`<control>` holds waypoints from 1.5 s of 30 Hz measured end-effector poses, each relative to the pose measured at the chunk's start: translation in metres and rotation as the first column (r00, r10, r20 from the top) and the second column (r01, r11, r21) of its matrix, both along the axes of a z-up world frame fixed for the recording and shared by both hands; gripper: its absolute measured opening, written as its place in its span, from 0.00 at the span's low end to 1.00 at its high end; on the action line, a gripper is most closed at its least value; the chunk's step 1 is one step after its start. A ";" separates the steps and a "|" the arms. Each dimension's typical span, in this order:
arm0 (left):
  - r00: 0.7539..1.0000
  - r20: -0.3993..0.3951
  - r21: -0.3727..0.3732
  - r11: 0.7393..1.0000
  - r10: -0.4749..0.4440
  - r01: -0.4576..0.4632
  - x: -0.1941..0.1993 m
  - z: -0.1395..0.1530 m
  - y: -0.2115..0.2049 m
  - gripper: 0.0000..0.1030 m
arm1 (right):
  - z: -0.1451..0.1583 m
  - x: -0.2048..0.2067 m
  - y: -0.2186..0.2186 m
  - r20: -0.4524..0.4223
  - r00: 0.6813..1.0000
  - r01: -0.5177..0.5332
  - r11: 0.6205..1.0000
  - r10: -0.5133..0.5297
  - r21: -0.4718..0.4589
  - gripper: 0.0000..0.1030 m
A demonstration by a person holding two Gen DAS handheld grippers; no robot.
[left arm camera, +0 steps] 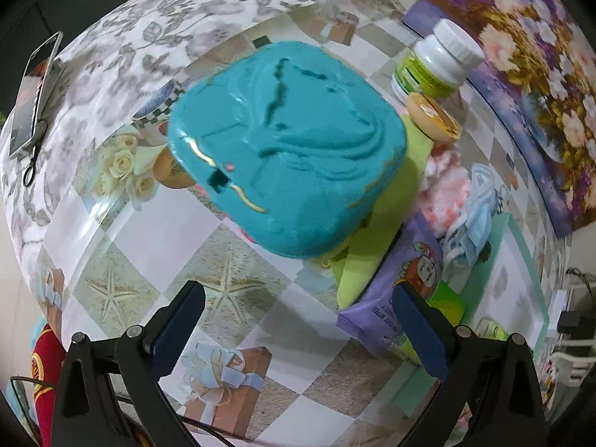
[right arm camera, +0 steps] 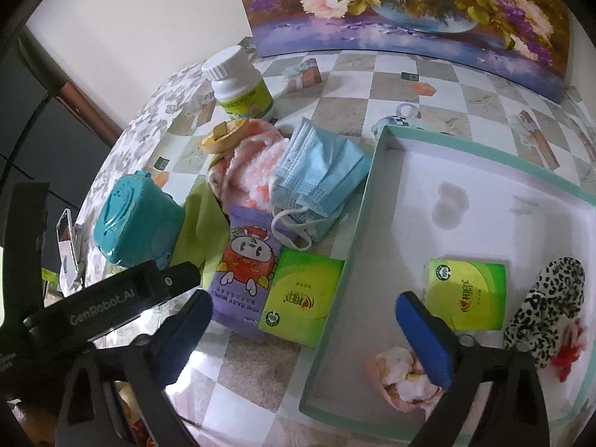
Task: Organize soft objects
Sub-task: 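Move both tools back toward the remaining items beside the tray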
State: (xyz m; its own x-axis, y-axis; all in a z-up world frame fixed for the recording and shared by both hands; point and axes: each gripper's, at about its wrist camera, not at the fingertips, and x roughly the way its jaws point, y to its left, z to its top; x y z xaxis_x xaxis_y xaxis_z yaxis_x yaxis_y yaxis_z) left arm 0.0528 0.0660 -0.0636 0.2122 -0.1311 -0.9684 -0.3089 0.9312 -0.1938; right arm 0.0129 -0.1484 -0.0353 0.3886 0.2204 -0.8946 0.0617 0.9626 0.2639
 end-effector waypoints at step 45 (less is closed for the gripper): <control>0.999 -0.034 -0.068 0.998 -0.005 0.002 -0.004 -0.017 -0.004 0.97 | -0.023 0.005 0.009 -0.073 0.997 -0.031 0.999 0.030 -0.009 0.66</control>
